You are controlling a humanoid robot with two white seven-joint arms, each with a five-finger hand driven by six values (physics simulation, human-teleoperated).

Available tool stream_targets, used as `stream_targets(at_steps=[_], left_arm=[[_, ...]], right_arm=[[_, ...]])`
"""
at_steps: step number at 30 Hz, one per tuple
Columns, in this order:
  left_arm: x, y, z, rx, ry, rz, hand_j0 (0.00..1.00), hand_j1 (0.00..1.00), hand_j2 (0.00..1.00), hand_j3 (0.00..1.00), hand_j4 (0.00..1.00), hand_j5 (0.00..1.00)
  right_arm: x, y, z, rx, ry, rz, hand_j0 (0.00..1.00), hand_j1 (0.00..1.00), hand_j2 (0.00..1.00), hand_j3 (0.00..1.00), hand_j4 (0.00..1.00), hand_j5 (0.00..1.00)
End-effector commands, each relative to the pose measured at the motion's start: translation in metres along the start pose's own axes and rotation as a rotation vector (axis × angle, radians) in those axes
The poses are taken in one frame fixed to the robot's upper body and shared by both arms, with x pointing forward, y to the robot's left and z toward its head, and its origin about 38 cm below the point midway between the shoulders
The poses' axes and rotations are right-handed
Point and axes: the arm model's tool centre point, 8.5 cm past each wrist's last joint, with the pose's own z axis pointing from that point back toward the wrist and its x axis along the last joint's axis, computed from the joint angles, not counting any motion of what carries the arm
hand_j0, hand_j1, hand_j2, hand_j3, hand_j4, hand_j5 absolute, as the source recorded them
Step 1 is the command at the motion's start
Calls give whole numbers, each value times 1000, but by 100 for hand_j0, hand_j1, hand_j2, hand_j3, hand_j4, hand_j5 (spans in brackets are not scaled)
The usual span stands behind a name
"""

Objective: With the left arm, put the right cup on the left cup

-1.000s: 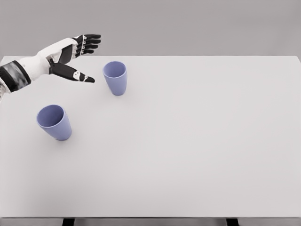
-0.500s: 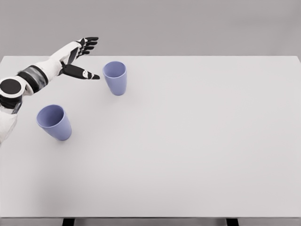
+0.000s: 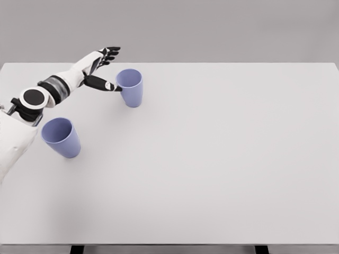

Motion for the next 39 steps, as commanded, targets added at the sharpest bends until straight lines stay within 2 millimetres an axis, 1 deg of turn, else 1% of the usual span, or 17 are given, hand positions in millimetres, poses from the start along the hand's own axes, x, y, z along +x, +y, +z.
stream_targets(at_steps=[1,3,9,21,34,39], left_arm=[[-4,-7,-4,-10,11,11,100,100,100,100,100,100],[-7,-9,-6,-17,22,11,100,100,100,100,100,100],[-5,-10,-9,-18,20,15,100,100,100,100,100,100],[-7,-12,-9,-22,23,21,100,100,100,100,100,100],[-1,-21,-10,-50,1,31,100,100,100,100,100,100],[-1,-22,-11,-53,4,28,100,100,100,100,100,100]], right_arm=[[0,0,0,0,0,0,100,100,100,100,100,100],[0,0,0,0,0,0,100,100,100,100,100,100],[0,0,0,0,0,0,100,100,100,100,100,100],[0,0,0,0,0,0,100,100,100,100,100,100],[0,0,0,0,-1,0,100,100,100,100,100,100],[0,0,0,0,0,0,100,100,100,100,100,100]])
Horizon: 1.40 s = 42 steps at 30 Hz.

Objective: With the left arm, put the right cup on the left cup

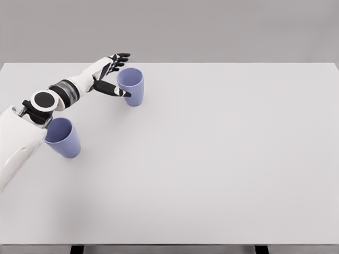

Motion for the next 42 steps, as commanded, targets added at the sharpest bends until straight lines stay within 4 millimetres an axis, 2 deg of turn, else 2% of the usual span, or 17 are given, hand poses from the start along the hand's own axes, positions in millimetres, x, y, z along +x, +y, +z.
stream_targets(at_steps=[1,21,33,40,42], left_arm=[[0,0,0,-2,0,0,100,100,100,100,100,100],[0,-13,-9,-22,1,17,100,100,100,100,100,100],[-2,-14,-10,-20,7,19,100,100,100,100,100,100],[0,-17,-12,-25,2,24,90,90,90,90,90,90],[1,-17,-12,-25,1,25,80,80,80,80,80,80]], right_arm=[[0,0,0,0,0,0,100,100,100,100,100,100],[0,0,0,0,0,0,100,100,100,100,100,100],[0,0,0,0,0,0,100,100,100,100,100,100],[0,0,0,0,0,0,100,100,100,100,100,100],[0,0,0,0,0,0,100,100,100,100,100,100]])
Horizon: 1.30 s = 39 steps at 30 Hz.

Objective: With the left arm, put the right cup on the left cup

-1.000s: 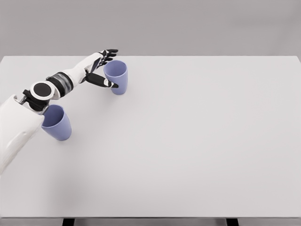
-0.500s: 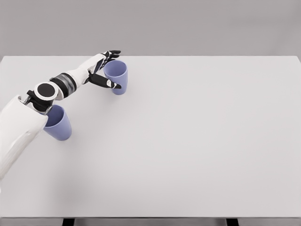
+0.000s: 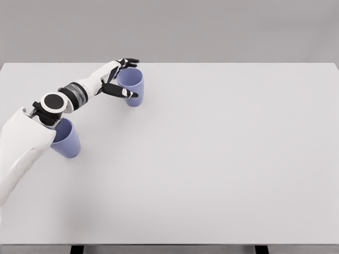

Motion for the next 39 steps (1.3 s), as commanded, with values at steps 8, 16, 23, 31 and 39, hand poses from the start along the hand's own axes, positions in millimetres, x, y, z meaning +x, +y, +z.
stream_targets(at_steps=[8,16,23,31,39], left_arm=[[0,-1,0,-1,-1,2,73,73,73,73,73,73],[8,1,3,-4,-28,14,72,72,72,72,72,72],[22,3,9,-13,-73,9,70,70,70,70,70,70],[40,17,32,-19,-131,-2,70,70,70,70,70,70],[52,25,50,-31,-168,-10,70,70,70,70,70,70]], right_arm=[[0,0,0,0,0,0,100,100,100,100,100,100],[0,0,0,0,0,0,100,100,100,100,100,100],[0,0,0,0,0,0,100,100,100,100,100,100],[0,0,0,0,0,0,100,100,100,100,100,100],[0,0,0,0,0,0,100,100,100,100,100,100]])
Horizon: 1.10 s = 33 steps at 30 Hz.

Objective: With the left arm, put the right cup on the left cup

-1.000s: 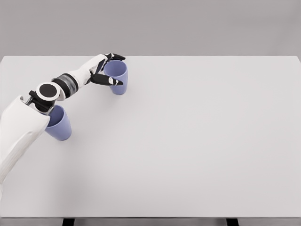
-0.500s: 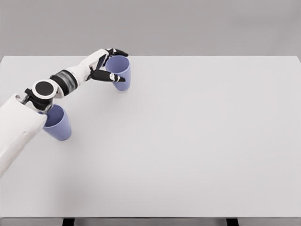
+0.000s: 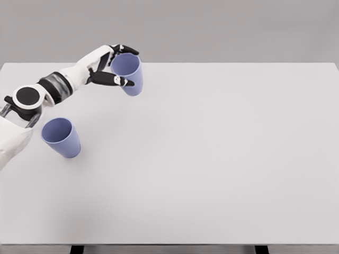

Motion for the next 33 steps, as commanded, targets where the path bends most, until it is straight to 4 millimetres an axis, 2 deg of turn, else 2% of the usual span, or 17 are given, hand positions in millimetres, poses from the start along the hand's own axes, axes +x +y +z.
stream_targets(at_steps=[1,17,33], left_arm=[[7,4,8,-5,-18,1,70,70,70,70,70,70],[33,10,50,-51,-65,-43,70,70,70,70,70,70],[43,23,90,-67,-46,-92,70,70,70,70,70,70]], right_arm=[[0,0,0,0,0,0,100,100,100,100,100,100],[0,0,0,0,0,0,100,100,100,100,100,100],[0,0,0,0,0,0,100,100,100,100,100,100]])
